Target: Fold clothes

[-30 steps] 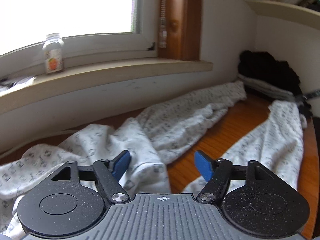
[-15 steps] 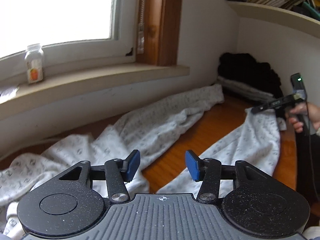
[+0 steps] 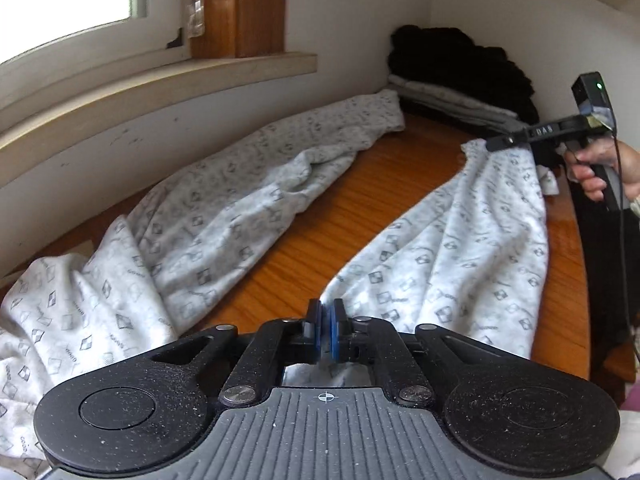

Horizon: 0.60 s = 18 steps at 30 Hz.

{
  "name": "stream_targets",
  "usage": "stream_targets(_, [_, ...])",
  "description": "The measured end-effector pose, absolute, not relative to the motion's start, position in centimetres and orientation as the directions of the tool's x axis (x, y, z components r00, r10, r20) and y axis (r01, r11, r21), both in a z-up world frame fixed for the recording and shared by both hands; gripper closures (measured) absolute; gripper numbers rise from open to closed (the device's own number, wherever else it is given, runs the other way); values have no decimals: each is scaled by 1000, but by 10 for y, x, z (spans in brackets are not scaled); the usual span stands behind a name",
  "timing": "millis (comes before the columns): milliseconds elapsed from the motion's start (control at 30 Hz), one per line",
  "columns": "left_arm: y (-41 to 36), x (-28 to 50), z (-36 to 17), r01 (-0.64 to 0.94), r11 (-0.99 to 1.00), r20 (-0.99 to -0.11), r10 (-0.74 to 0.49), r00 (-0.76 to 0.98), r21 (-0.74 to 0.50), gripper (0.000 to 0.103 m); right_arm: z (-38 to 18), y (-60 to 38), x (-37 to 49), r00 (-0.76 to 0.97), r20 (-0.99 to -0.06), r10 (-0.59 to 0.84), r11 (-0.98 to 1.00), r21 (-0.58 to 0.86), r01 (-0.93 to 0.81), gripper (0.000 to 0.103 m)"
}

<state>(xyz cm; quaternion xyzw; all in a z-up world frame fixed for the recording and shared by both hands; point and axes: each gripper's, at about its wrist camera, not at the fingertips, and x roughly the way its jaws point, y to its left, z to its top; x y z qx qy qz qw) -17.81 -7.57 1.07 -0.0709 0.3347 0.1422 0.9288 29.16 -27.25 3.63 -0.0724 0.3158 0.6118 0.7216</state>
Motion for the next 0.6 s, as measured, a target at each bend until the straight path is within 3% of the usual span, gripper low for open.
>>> stream_targets(100, [-86,-183,19,-303,953,-607,232,760,-14,100,51,-295,291,78,-491,868,239,273,-932,98])
stream_targets(300, [-96,-212,68,-346,937,-427,292,856,-54,100,92,-352,285,98,-416,904,222,262,-939,98])
stream_targets(500, [-90,-197,51,-350,937,-517,289,806,-21,100,90,-352,292,107,-508,854,254,228,-940,92])
stream_targets(567, [-87,-194,41,-355,935,-534,285,796,-29,100,80,-342,295,101,-522,847,263,246,-933,84])
stream_targets(600, [-85,-194,37,-358,933,-542,282,792,-37,100,75,-335,297,110,-531,840,274,240,-931,74])
